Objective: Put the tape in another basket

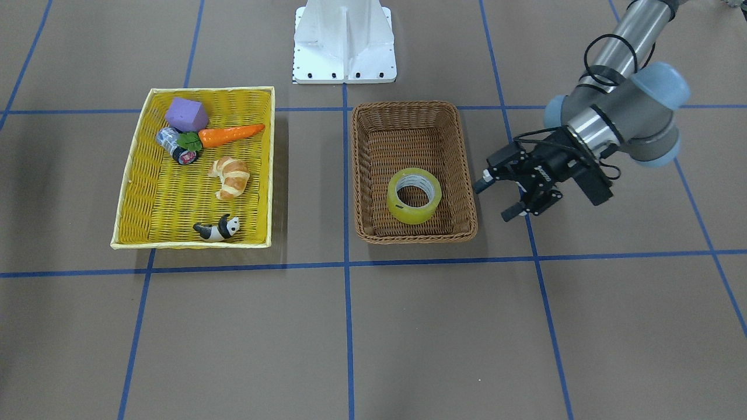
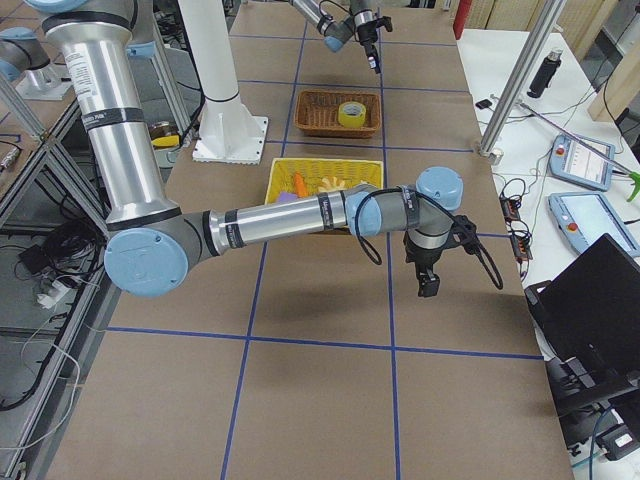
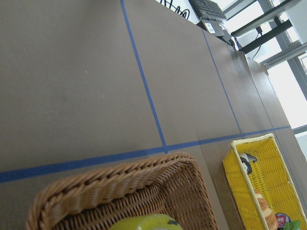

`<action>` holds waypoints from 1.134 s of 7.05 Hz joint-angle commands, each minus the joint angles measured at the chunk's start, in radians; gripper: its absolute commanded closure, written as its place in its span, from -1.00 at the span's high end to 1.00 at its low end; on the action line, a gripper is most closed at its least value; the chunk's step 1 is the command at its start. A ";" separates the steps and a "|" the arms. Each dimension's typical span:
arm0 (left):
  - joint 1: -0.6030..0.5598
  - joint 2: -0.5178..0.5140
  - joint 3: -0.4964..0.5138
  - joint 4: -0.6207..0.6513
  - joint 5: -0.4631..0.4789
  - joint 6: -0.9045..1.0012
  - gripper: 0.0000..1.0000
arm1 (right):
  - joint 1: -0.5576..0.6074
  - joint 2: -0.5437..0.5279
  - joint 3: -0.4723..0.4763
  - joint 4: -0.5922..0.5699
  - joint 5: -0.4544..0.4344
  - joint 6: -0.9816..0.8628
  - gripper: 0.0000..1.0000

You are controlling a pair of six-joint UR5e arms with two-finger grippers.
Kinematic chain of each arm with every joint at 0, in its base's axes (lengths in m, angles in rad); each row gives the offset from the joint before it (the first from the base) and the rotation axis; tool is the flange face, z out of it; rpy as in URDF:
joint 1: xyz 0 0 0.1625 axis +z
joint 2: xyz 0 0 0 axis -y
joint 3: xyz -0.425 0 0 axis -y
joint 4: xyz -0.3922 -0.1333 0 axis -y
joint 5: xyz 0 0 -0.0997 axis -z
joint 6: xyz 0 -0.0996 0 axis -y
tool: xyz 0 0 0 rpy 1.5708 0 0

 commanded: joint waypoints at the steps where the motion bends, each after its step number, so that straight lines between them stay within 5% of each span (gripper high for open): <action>1: -0.170 0.010 -0.017 0.230 -0.062 0.294 0.98 | 0.007 -0.016 -0.001 0.002 -0.001 -0.005 1.00; 3: -0.331 0.054 -0.056 0.535 -0.137 0.666 0.98 | 0.022 -0.039 -0.001 0.002 -0.002 -0.015 1.00; 7: -0.606 0.122 -0.141 1.309 -0.143 1.463 0.98 | 0.039 -0.081 0.002 0.002 -0.005 -0.031 1.00; 8: -0.644 0.134 -0.144 1.460 -0.143 1.509 0.98 | 0.041 -0.098 0.001 0.002 -0.007 -0.063 1.00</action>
